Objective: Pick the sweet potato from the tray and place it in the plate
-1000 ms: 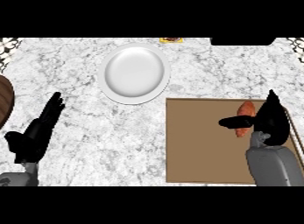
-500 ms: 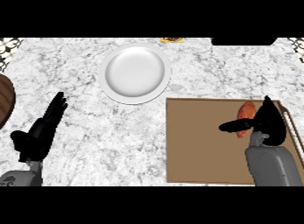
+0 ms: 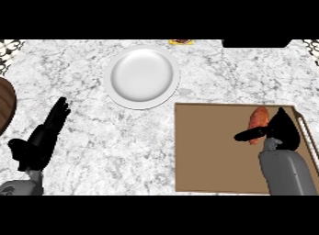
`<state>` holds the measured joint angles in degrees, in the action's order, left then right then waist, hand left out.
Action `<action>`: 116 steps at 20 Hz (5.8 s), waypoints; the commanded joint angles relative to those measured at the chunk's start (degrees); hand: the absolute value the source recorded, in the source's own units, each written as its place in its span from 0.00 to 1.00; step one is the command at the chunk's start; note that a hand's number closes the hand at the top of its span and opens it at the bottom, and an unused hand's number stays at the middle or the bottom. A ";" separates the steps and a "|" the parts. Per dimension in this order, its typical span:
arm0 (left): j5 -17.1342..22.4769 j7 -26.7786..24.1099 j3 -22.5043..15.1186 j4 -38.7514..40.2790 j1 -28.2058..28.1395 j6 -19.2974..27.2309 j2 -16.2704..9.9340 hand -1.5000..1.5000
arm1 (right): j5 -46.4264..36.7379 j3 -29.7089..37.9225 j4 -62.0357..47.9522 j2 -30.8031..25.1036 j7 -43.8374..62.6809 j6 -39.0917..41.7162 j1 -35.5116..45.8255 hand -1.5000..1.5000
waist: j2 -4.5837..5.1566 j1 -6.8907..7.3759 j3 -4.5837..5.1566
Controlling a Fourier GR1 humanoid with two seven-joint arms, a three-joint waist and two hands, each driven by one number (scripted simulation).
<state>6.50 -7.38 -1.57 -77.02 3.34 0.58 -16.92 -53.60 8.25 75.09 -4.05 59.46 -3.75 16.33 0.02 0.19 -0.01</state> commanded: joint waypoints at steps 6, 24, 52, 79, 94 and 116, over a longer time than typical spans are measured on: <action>-3.22 -4.38 1.29 5.06 0.54 -1.30 2.67 0.50 | 3.94 0.40 -7.31 -0.79 -6.32 -1.90 2.19 1.00 | 0.03 -0.12 0.01; -2.35 -0.10 2.28 1.58 0.71 -0.54 2.48 0.50 | -29.69 -46.94 16.36 3.97 23.00 -18.74 -18.59 1.00 | -0.58 -0.79 0.12; -4.12 2.52 0.26 -0.30 3.47 -0.83 3.41 0.50 | -36.07 -45.17 22.86 4.00 25.76 4.00 12.71 1.00 | 0.50 3.32 0.06; -4.59 1.50 -0.66 1.71 6.50 -3.12 3.73 0.50 | -17.94 -18.40 -21.16 4.01 17.36 -27.56 37.37 0.00 | 2.13 7.00 -0.07; -3.81 0.36 1.21 3.00 5.30 -3.42 2.87 0.50 | -14.39 -16.15 -17.18 4.03 9.88 -63.61 31.14 0.00 | 0.45 5.04 -0.09; -4.46 -1.24 3.74 0.65 -1.75 -3.40 3.45 0.50 | -30.33 -43.93 -3.07 4.04 17.29 -79.00 -4.65 0.00 | -0.08 0.07 0.01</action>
<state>2.08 -7.51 1.62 -77.10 2.52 -1.77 -13.26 -79.49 -32.96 71.51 -0.08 71.97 -76.82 15.63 -0.12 0.37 -0.01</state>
